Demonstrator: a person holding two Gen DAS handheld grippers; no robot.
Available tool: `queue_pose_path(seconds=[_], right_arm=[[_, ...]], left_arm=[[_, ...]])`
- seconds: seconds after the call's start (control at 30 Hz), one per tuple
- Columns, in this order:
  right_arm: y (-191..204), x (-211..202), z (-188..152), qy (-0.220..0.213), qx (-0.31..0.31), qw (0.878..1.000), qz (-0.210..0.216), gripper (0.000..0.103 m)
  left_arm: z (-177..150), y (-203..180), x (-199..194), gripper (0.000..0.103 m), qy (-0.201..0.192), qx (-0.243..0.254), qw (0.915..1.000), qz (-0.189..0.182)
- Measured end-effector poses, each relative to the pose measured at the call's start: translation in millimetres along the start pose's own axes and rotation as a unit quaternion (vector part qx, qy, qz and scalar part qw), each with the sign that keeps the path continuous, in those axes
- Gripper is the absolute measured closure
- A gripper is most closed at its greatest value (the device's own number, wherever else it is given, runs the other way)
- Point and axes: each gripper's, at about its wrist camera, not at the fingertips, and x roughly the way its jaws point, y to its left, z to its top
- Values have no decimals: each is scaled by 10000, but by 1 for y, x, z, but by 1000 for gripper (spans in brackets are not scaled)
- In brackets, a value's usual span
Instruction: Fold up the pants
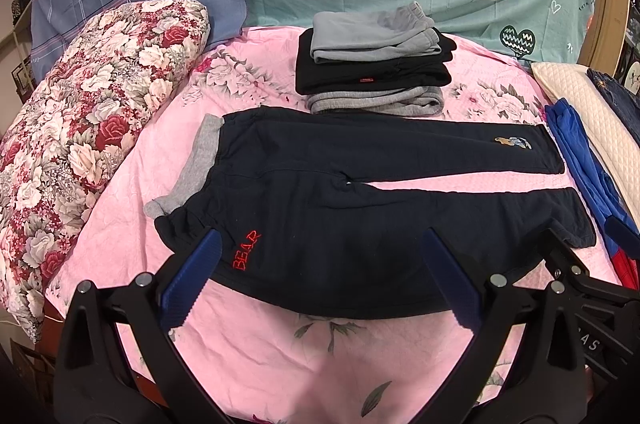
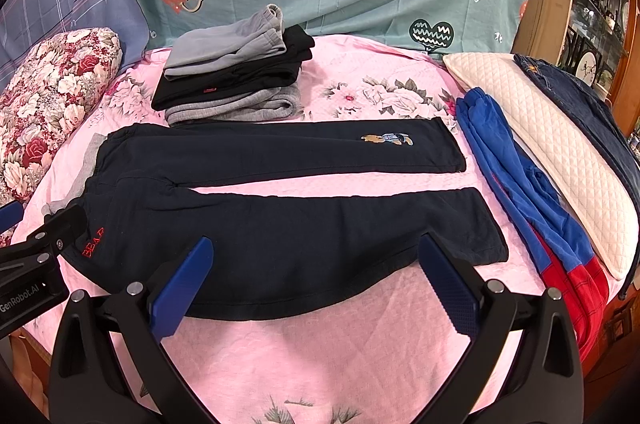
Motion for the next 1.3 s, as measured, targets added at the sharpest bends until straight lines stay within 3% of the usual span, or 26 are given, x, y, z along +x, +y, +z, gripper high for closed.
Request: queue_pose_path(seconds=[1.3], right_arm=[[3,3,0,10,-2,10000,4,1]], left_arm=[[-8,2,9,2,120,-26,9999,-60]])
